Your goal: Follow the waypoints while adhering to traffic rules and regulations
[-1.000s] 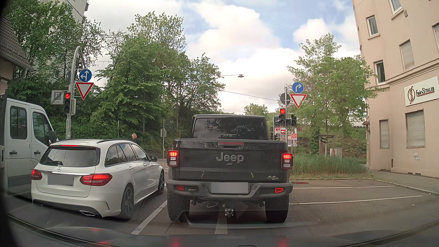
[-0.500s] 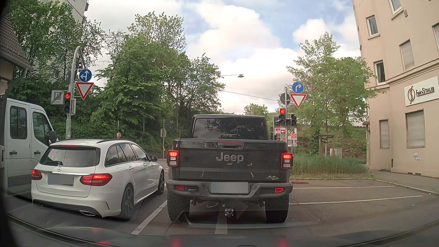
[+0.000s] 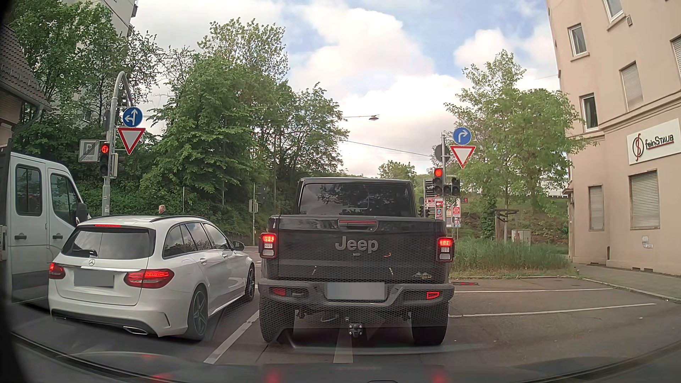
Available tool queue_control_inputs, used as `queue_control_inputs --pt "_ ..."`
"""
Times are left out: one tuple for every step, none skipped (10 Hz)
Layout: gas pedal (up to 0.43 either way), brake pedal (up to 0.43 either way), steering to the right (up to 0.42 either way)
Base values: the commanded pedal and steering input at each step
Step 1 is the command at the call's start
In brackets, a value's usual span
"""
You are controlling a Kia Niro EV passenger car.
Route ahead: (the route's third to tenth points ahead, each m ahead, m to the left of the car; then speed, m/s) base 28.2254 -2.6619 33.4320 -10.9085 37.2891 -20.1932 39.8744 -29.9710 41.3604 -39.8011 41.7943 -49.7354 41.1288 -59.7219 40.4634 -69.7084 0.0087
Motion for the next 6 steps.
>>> queue_control_inputs --pt "0.000 0.250 0.013" --pt "0.000 0.250 0.013" --pt "0.000 0.250 0.013" --pt "0.000 0.250 0.013" --pt "0.000 0.250 0.013" --pt "0.000 0.250 0.013"
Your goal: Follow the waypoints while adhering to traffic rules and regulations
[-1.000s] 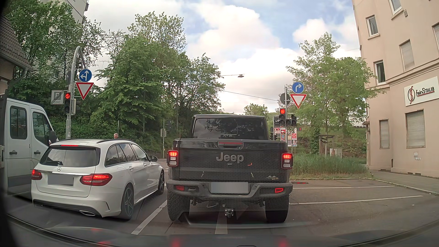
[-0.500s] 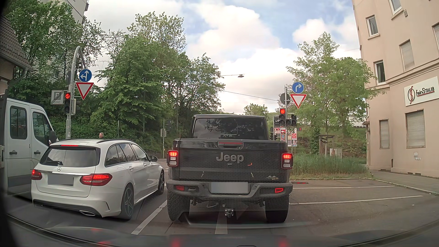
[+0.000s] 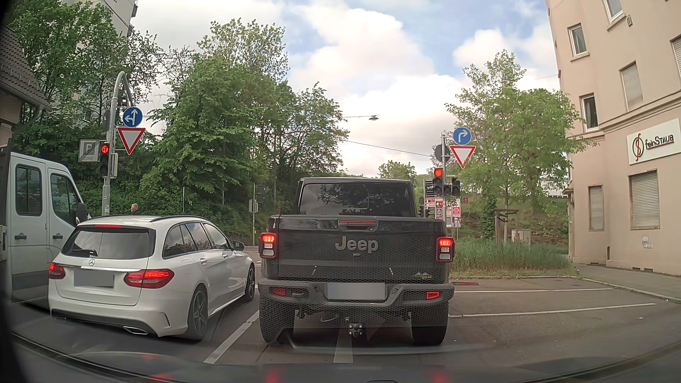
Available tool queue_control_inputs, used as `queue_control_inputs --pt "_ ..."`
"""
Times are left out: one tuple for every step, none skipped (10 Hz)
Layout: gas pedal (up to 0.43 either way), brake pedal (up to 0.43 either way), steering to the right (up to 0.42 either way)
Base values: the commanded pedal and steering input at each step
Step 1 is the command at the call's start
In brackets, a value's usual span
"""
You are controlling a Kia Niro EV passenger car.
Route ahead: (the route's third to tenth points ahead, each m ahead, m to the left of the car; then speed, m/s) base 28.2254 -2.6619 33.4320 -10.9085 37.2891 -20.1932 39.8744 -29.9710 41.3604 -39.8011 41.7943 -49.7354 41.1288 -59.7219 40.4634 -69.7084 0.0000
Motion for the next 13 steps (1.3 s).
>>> queue_control_inputs --pt "0.000 0.250 0.013" --pt "0.000 0.256 0.012" --pt "0.000 0.250 0.012" --pt "0.000 0.250 0.012" --pt "0.000 0.250 0.011" --pt "0.000 0.250 0.010" --pt "0.000 0.250 0.004" --pt "0.000 0.250 -0.006" --pt "0.000 0.250 -0.014" --pt "0.000 0.250 -0.019" --pt "0.000 0.250 -0.019" --pt "0.000 0.250 -0.018" --pt "0.000 0.250 -0.016"
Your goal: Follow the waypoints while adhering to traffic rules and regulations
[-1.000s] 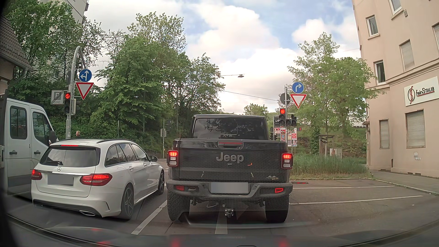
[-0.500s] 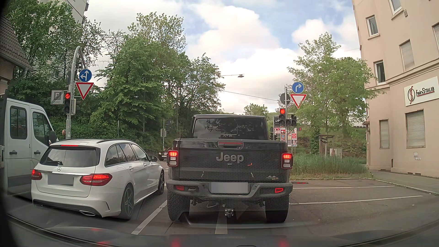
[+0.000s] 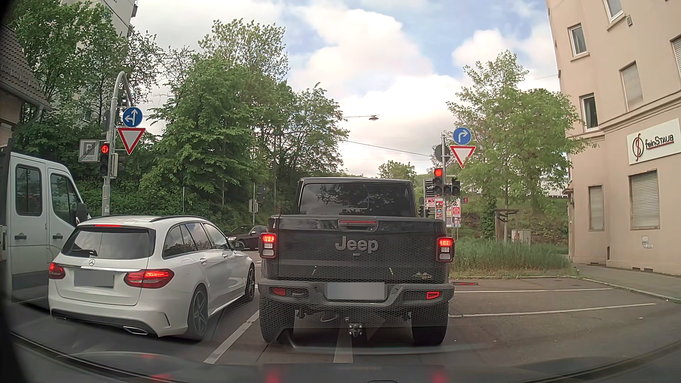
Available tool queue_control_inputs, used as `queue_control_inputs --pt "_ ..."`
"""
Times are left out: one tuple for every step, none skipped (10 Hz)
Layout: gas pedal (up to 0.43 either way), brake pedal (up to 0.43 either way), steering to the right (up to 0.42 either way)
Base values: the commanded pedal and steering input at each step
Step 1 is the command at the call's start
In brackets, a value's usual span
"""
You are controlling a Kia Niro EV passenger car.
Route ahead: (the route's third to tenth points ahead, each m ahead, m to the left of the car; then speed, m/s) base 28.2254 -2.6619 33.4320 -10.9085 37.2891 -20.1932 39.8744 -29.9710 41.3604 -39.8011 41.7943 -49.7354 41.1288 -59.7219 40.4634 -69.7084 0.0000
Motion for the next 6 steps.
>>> queue_control_inputs --pt "0.000 0.250 -0.016" --pt "0.000 0.250 -0.016" --pt "0.000 0.250 -0.016" --pt "0.000 0.250 -0.016" --pt "0.000 0.250 -0.016" --pt "0.000 0.256 -0.016"
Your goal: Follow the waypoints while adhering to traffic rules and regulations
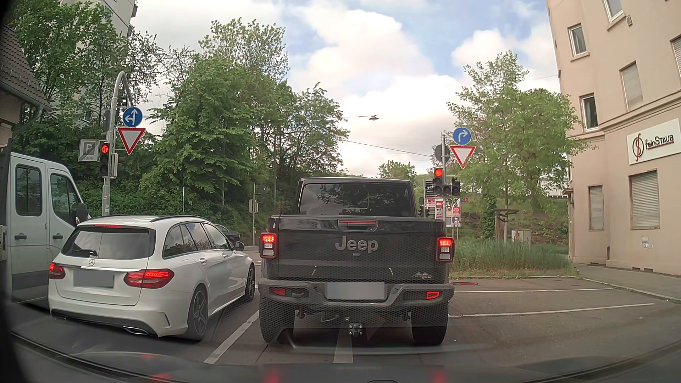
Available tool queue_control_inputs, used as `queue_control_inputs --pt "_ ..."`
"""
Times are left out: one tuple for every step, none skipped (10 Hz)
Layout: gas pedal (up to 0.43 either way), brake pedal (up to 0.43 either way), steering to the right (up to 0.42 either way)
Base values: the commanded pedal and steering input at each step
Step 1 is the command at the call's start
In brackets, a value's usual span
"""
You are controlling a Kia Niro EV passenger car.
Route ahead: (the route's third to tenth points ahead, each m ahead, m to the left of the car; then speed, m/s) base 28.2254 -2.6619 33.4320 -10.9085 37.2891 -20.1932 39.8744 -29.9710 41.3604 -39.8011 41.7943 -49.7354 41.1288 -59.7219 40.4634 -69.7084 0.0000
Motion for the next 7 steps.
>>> queue_control_inputs --pt "0.000 0.250 -0.016" --pt "0.000 0.250 -0.016" --pt "0.000 0.250 -0.016" --pt "0.000 0.250 -0.016" --pt "0.000 0.256 -0.016" --pt "0.000 0.250 -0.016" --pt "0.000 0.250 -0.016"
